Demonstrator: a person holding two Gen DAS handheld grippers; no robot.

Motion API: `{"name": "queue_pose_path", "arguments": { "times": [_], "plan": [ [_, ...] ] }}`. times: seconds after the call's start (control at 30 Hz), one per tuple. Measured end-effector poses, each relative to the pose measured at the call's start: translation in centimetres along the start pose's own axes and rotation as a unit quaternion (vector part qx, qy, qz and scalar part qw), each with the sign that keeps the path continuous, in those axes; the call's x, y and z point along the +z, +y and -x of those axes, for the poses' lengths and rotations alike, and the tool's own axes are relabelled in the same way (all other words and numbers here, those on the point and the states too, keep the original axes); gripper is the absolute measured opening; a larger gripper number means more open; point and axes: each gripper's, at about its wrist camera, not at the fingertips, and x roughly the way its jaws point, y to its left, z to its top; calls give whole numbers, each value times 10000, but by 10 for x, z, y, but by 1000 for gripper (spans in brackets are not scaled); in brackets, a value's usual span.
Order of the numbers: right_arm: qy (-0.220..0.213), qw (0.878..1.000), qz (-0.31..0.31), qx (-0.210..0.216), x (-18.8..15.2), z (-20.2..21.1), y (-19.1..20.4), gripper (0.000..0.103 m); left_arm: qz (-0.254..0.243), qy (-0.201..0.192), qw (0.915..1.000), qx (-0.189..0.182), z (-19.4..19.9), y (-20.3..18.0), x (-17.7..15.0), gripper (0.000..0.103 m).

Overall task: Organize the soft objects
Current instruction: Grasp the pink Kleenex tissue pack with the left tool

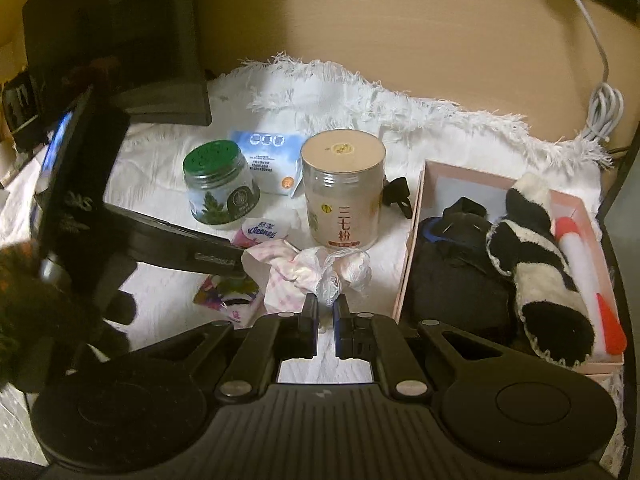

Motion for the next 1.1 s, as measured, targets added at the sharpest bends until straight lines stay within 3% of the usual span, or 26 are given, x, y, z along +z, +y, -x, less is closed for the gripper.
{"name": "queue_pose_path", "arguments": {
  "times": [0.17, 0.4, 0.53, 0.7, 1.1],
  "plan": [
    [22, 10000, 35, 29, -6, 1, 7, 8, -13, 26, 9998, 221, -6, 2, -2, 60],
    [122, 9998, 114, -50, -21, -2, 17, 8, 342, 60, 9990, -268, -15, 11, 0, 61],
    [211, 9997, 36, -98, -25, -2, 16, 8, 329, -65, 9987, -393, -14, 8, -6, 58],
    [262, 9994, 116, -176, -21, -3, 18, 8, 614, -239, 9950, -756, 1, 25, -26, 40],
    [82, 9991, 371, 167, 1, -29, 37, 11, 1094, -316, 9932, -257, 42, 76, -62, 33]
  ]
}}
